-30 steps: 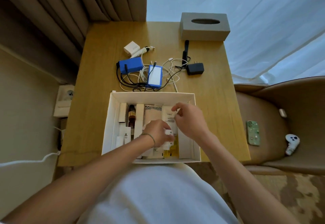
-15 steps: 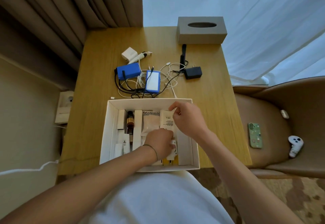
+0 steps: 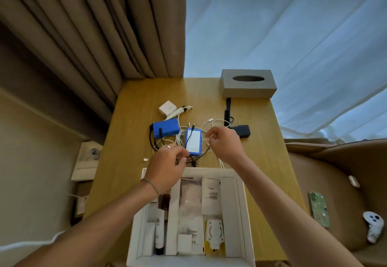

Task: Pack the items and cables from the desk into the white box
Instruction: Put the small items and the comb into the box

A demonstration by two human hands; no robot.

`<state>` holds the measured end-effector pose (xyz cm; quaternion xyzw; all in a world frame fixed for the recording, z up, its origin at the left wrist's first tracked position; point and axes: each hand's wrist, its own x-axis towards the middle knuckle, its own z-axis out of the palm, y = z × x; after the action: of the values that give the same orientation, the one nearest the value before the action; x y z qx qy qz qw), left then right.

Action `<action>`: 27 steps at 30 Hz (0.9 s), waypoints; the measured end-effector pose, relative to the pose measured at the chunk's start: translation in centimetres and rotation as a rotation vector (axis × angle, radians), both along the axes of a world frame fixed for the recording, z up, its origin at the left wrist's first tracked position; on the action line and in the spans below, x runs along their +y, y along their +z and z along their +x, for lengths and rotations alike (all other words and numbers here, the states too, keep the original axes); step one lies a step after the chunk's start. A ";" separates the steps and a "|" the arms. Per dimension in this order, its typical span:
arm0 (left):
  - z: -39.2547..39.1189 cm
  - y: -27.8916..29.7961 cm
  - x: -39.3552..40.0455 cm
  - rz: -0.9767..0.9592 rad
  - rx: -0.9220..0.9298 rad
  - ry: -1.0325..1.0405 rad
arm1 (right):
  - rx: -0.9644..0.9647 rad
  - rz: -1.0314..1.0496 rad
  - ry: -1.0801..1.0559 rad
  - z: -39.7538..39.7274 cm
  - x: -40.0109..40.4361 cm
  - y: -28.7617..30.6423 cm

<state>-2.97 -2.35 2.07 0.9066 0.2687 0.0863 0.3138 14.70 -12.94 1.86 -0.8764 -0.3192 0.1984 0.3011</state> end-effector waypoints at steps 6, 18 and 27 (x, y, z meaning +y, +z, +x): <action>2.3 -0.9 5.5 -0.051 0.053 0.101 | -0.038 -0.129 -0.092 7.3 4.3 -1.9; 5.7 -3.7 12.8 -0.067 0.077 0.132 | -0.079 -0.484 -0.289 16.9 8.8 -8.8; 7.6 -5.8 16.9 -0.082 0.177 0.167 | 0.036 -0.418 -0.223 17.5 10.6 -11.5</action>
<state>4.66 14.51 -3.75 0.8715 0.3734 0.0211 0.3173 32.17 -2.33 -9.64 -0.9459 -0.1667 0.2413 0.1389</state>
